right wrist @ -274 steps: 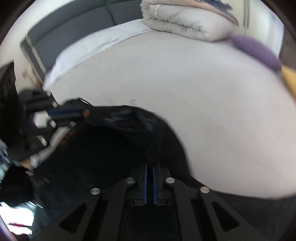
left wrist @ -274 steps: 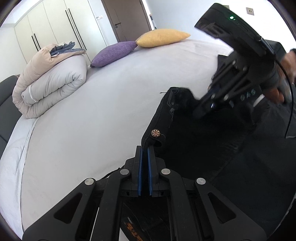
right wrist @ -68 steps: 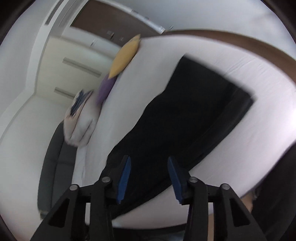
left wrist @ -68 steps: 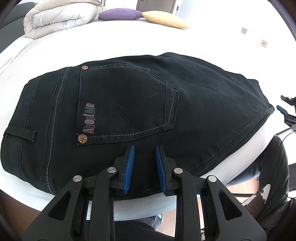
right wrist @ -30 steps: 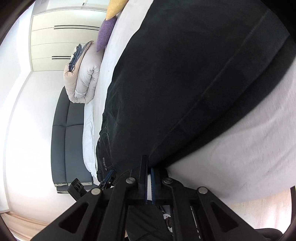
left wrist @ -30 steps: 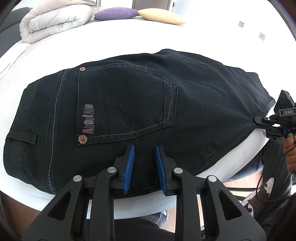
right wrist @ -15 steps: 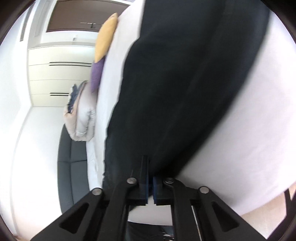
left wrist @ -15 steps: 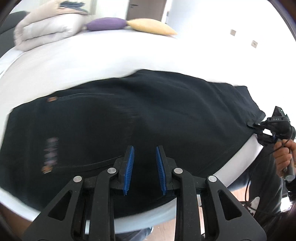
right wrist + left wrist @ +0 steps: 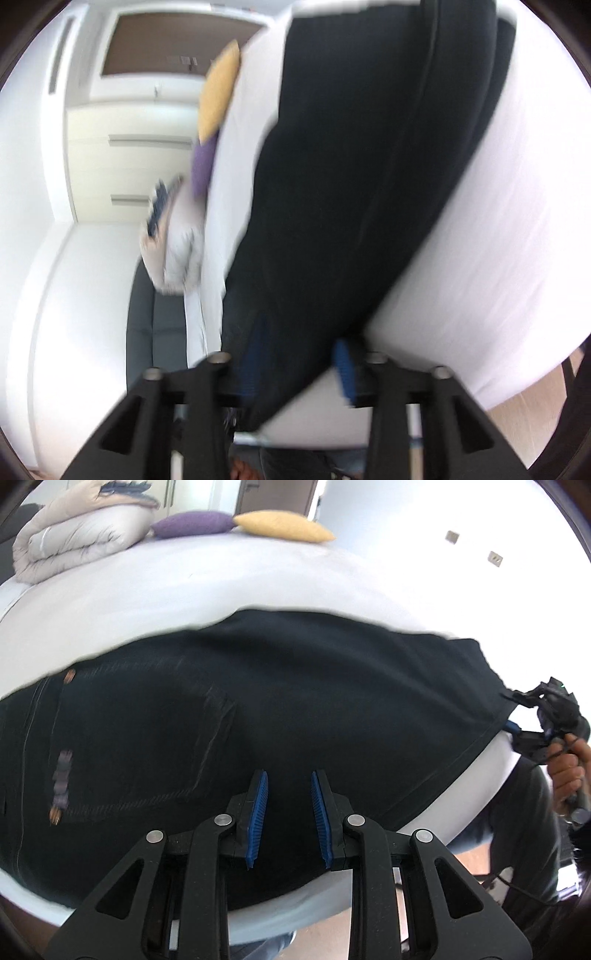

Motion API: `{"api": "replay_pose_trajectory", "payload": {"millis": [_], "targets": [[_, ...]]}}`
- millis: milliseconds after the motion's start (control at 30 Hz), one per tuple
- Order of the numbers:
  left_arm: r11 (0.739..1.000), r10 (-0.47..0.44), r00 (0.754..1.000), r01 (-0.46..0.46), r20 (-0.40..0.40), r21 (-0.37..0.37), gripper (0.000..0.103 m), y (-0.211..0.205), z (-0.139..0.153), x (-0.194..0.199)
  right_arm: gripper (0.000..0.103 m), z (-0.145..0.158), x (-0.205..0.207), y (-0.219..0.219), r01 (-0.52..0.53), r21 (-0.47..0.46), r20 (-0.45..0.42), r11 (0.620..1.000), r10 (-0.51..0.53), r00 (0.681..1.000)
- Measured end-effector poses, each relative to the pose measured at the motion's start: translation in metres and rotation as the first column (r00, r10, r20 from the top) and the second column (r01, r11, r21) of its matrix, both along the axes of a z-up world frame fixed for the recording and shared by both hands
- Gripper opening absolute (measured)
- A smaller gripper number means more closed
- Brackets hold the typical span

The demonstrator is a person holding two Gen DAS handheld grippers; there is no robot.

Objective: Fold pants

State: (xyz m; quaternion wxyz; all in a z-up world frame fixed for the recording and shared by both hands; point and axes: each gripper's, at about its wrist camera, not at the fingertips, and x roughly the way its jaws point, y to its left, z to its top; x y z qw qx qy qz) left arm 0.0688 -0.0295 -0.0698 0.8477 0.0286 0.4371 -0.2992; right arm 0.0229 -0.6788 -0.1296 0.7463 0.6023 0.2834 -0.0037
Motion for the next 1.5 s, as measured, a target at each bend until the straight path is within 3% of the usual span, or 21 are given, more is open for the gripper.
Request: {"api": "replay_pose_trajectory", "payload": {"millis": [33,133,233,300,367,467,533,600,633,700,767,833,933,1000,1033,1067,1200,1267,1333,1433,1500], "targets": [[1.0,-0.009,1.0,0.009,0.004,0.004,0.023,-0.008,0.001,0.003,0.038,-0.002,-0.003,-0.011,0.027,0.023,0.002,0.999,-0.027,1.0],[0.998,-0.037,0.999,0.038,-0.012,0.057,0.023,-0.033,-0.01,0.013,0.009,-0.012,-0.015,-0.028,0.08,0.042,-0.031,0.996,-0.079,0.996],[0.997,-0.034,0.999,0.036,-0.024,0.069,0.023,-0.037,-0.024,0.02,0.004,-0.025,-0.025,-0.034,0.1,0.099,-0.022,0.99,-0.099,0.995],[0.998,-0.03,0.999,0.032,-0.034,0.05,0.023,-0.034,-0.026,0.022,0.004,-0.022,-0.024,-0.031,0.086,0.075,-0.021,0.993,-0.085,0.996],[0.999,-0.026,0.999,0.027,-0.03,0.046,0.023,-0.02,-0.025,0.018,0.013,-0.011,-0.025,-0.032,0.076,0.039,-0.042,0.996,-0.075,0.996],[1.0,-0.015,1.0,0.016,-0.024,0.021,0.023,-0.012,-0.018,0.015,0.025,0.023,-0.038,-0.036,0.111,-0.133,-0.093,0.985,-0.124,0.988],[1.0,-0.013,1.0,0.013,-0.013,-0.022,0.023,-0.013,-0.009,0.02,0.025,0.049,-0.041,-0.038,0.132,-0.218,-0.043,0.967,-0.145,0.989],[0.999,-0.009,1.0,0.008,-0.018,-0.044,0.023,-0.008,-0.004,0.031,0.023,0.071,-0.018,-0.026,0.061,-0.255,0.019,0.965,-0.058,0.998],[0.999,-0.006,1.0,0.005,-0.015,-0.044,0.023,-0.012,-0.002,0.04,0.016,0.076,0.002,-0.013,-0.005,-0.259,0.044,0.966,0.017,0.999],[0.999,-0.012,1.0,0.012,-0.007,-0.044,0.023,-0.023,0.002,0.056,0.01,0.076,0.039,0.016,-0.142,-0.247,0.043,0.959,0.157,0.987],[0.999,-0.014,1.0,0.013,-0.013,-0.031,0.023,-0.037,0.003,0.074,0.01,0.065,0.089,0.063,-0.301,-0.239,0.015,0.923,0.313,0.95],[1.0,-0.018,0.999,0.017,-0.027,-0.018,0.023,-0.049,0.0,0.087,0.01,0.051,0.125,0.096,-0.384,-0.224,-0.004,0.896,0.393,0.92],[0.999,-0.025,0.998,0.027,-0.052,0.035,0.023,-0.065,-0.008,0.103,0.01,0.023,0.167,0.133,-0.477,-0.14,-0.038,0.868,0.477,0.878],[0.998,-0.017,0.997,0.022,-0.078,0.057,0.023,-0.071,-0.018,0.114,0.008,-0.005,0.182,0.144,-0.502,-0.119,-0.118,0.856,0.49,0.864],[0.999,-0.015,0.996,0.02,-0.091,0.05,0.023,-0.07,-0.024,0.118,0.0,-0.015,0.182,0.143,-0.493,-0.101,-0.13,0.864,0.479,0.868],[0.999,-0.016,0.996,0.019,-0.091,0.033,0.023,-0.066,-0.028,0.12,0.0,-0.023,0.179,0.133,-0.468,-0.052,-0.085,0.882,0.463,0.882],[1.0,-0.021,0.996,0.02,-0.081,-0.016,0.023,-0.056,-0.035,0.121,0.0,-0.018,0.159,0.072,-0.277,-0.113,-0.071,0.954,0.271,0.96],[0.999,-0.018,0.996,0.015,-0.086,-0.041,0.023,-0.047,-0.038,0.121,0.0,-0.019,0.143,0.023,-0.132,-0.085,-0.056,0.988,0.127,0.99],[0.999,-0.012,0.997,0.008,-0.076,-0.05,0.023,-0.041,-0.039,0.117,0.0,-0.016,0.116,-0.021,0.011,-0.087,-0.047,0.996,-0.016,0.999],[0.998,0.002,0.998,-0.006,-0.06,-0.07,0.023,-0.037,-0.042,0.11,0.0,-0.005,0.072,-0.081,0.194,-0.157,-0.029,0.968,-0.201,0.979],[0.995,0.014,0.998,-0.02,-0.064,-0.094,0.023,-0.029,-0.043,0.105,0.0,0.004,0.056,-0.101,0.24,-0.187,-0.02,0.952,-0.248,0.968]]}}
